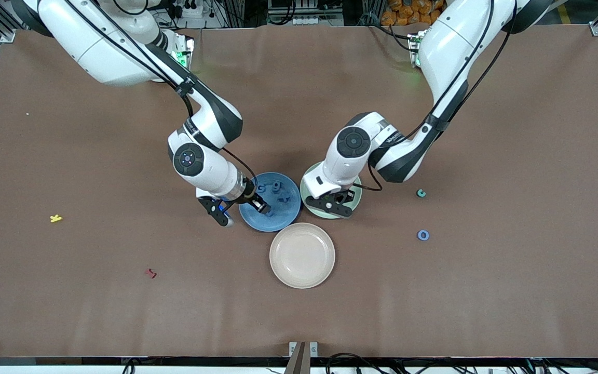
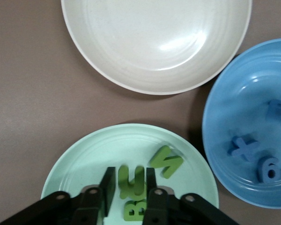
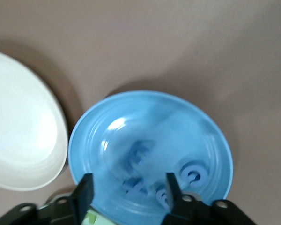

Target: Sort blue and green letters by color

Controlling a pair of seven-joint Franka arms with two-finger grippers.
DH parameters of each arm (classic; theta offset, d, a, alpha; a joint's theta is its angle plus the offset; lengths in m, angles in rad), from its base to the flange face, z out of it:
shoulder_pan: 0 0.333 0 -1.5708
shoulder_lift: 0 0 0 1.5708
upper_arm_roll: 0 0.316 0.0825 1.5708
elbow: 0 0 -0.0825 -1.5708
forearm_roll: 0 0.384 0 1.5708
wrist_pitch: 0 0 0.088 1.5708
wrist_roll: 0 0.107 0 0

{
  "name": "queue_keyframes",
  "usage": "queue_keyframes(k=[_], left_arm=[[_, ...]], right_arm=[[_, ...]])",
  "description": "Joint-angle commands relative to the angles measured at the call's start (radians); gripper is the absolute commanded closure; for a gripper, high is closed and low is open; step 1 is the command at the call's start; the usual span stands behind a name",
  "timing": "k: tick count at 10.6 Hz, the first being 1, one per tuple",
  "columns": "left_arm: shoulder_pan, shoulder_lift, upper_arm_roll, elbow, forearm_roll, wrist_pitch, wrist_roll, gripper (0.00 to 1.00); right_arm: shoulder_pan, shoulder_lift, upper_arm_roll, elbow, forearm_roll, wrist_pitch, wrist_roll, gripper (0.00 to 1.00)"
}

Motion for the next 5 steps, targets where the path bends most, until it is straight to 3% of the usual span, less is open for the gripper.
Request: queue_keyframes(k=[1,3,5], left_arm=[[0.010,-0.048,0.008,0.028,0.005,-0.118,-0.065,0.00],[0.057,-0.163,0.039,0.034,0.005,-0.223,-0.073,0.00],[0.175,-0.246,0.045,0.075,0.003,-0.350,-0.033,0.00]], right_arm=[[-0.011,0.008,-0.063,0.031,-0.014,-0.015,-0.028,0.00],[-0.035,0.004,-0.153,0.032,-0.068,-0.019,-0.193,0.00],[-0.075,0.023,-0.248,0.051,-0.064,-0.007,-0.415,0.00]])
